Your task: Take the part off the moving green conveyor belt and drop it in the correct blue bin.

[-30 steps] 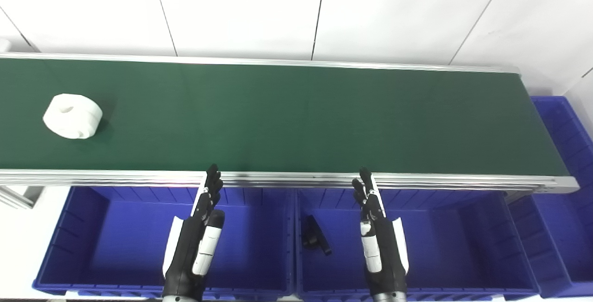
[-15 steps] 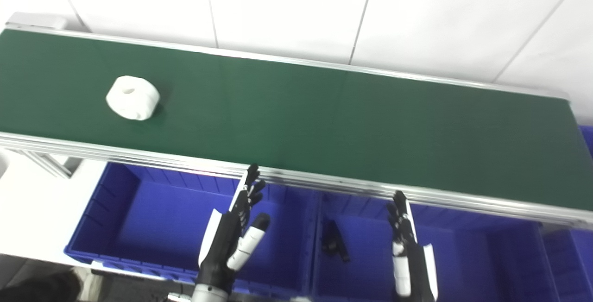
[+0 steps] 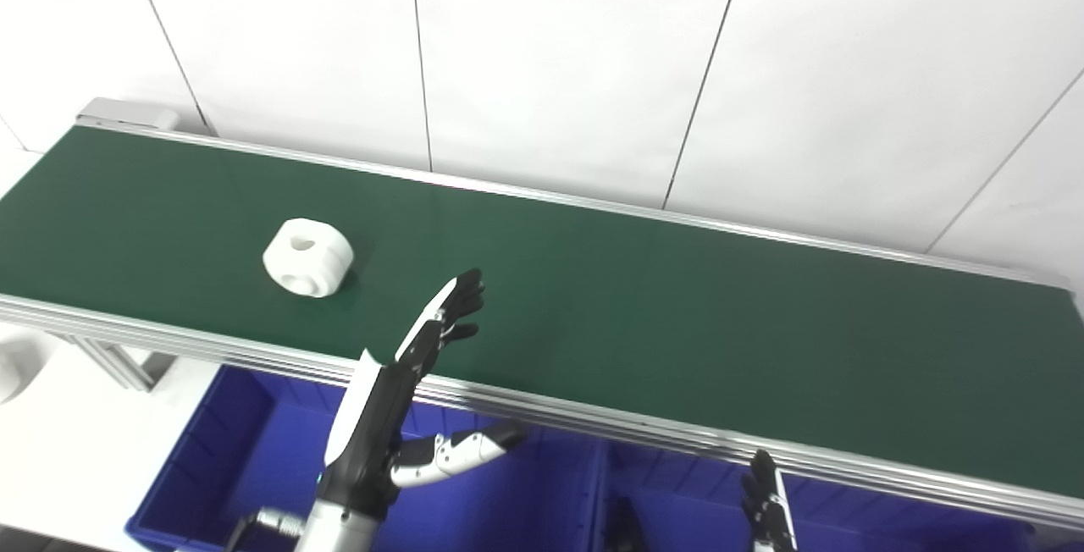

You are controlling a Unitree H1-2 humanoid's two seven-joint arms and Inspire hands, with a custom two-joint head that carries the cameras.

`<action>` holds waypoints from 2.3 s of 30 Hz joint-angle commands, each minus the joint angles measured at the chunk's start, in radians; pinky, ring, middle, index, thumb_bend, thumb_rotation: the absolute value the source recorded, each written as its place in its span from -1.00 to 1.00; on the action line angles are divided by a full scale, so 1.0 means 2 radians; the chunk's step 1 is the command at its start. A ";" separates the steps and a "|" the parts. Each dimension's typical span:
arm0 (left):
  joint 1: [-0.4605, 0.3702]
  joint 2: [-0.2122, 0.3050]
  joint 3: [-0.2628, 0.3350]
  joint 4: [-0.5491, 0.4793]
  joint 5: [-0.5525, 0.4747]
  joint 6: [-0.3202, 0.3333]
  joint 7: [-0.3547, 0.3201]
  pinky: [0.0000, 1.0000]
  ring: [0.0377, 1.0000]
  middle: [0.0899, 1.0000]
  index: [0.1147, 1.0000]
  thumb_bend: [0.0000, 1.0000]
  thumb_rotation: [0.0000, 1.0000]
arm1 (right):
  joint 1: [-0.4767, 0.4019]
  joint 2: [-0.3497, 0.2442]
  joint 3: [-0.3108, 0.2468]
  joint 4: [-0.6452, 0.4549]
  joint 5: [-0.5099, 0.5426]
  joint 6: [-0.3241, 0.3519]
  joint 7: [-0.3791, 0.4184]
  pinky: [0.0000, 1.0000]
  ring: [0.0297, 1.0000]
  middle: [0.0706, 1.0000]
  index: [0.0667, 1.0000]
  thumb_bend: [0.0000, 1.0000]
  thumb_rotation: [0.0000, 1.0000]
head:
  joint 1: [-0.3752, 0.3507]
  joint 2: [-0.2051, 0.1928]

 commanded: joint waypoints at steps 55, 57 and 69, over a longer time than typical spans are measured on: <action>-0.354 0.234 -0.071 0.379 0.196 -0.023 -0.127 0.27 0.13 0.02 0.02 0.98 -0.79 | -0.014 0.015 -0.013 0.002 0.013 -0.030 0.040 1.00 0.97 1.00 1.00 0.52 1.00 | -0.010 0.008; -0.350 0.230 -0.067 0.383 0.185 -0.036 -0.112 0.23 0.07 -0.07 -0.14 0.20 -0.89 | -0.014 0.015 -0.013 0.002 0.013 -0.030 0.040 1.00 0.96 1.00 1.00 0.53 1.00 | -0.010 0.009; -0.310 0.189 -0.005 0.335 0.027 -0.056 -0.112 -0.16 -0.11 -0.13 -0.17 0.05 -1.00 | -0.009 0.021 -0.011 -0.007 0.004 -0.030 0.033 1.00 0.94 1.00 1.00 0.53 1.00 | -0.013 0.016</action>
